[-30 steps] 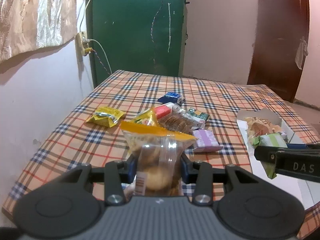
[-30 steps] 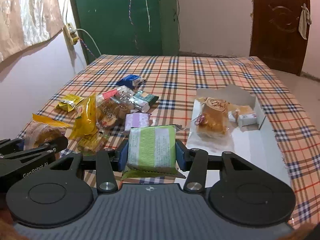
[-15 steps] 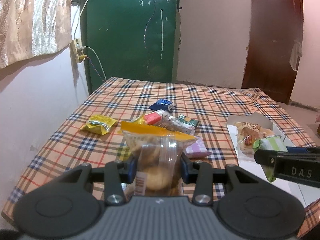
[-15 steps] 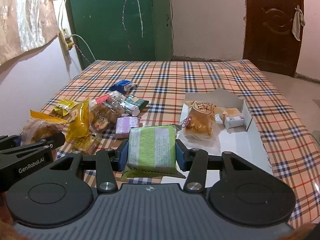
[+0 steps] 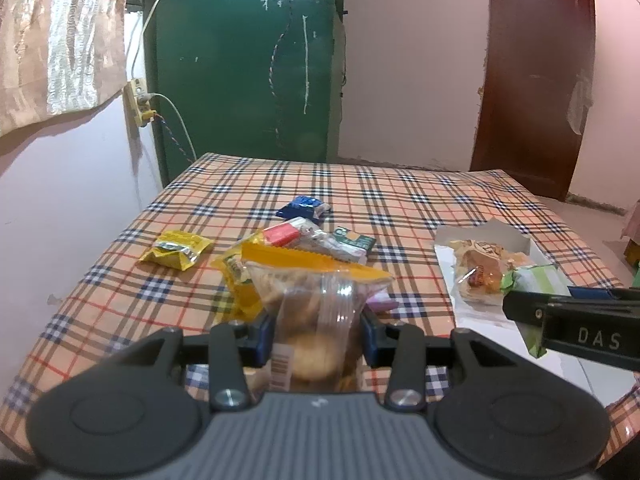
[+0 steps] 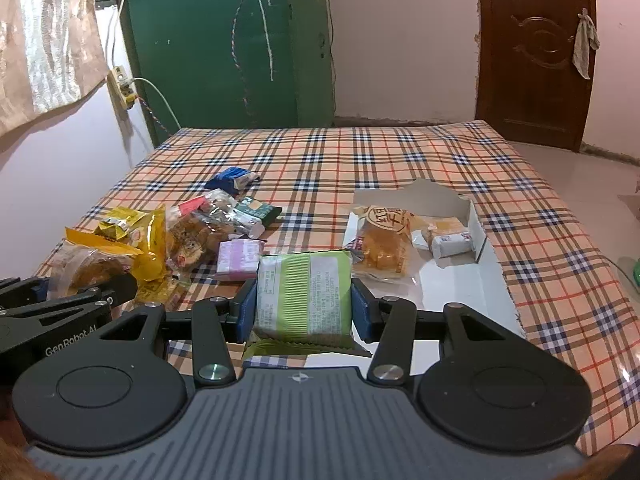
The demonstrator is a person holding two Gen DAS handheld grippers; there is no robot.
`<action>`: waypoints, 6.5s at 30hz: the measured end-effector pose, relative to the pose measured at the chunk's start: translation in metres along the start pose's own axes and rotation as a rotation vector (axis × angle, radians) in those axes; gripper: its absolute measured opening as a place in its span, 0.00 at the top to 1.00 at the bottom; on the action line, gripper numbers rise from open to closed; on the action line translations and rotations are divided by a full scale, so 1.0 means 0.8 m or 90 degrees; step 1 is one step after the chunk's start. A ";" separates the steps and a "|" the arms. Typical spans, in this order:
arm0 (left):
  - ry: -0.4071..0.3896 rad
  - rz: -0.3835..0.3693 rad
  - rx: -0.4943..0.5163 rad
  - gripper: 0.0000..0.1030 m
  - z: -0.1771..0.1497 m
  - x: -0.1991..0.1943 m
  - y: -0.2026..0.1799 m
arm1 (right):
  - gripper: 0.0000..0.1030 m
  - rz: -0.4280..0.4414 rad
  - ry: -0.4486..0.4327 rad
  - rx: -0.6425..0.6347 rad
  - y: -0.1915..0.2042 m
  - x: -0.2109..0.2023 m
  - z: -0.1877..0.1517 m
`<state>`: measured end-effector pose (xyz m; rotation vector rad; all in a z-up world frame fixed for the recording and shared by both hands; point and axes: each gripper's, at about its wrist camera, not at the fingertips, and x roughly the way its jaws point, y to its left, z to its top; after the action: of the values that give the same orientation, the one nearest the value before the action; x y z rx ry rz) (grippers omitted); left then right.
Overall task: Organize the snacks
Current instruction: 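Carry the cookie bag and green-white packet over the white box, then open the right tool to drop the green-white packet into the box, then lower the cookie bag into the box and open the left tool, then reach the left tool to the yellow snack bag and grasp it, then grasp the beige biscuit packet with the right tool while left tool holds the yellow bag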
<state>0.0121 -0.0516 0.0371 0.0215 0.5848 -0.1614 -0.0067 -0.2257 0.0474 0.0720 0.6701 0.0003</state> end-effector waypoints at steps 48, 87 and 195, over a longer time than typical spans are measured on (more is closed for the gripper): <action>0.021 -0.124 0.069 0.61 0.019 0.032 -0.120 | 0.43 -0.114 -0.029 0.101 -0.087 -0.029 0.000; 0.080 -0.197 0.130 0.61 0.015 0.099 -0.206 | 0.43 -0.152 0.002 0.105 -0.151 0.034 0.021; 0.107 0.101 -0.011 0.65 0.000 0.157 0.159 | 0.00 0.105 0.148 -0.063 0.128 0.161 -0.003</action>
<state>0.1355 0.0553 -0.0355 0.0656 0.7496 0.0000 0.0952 -0.1206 -0.0277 0.0319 0.8944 0.2034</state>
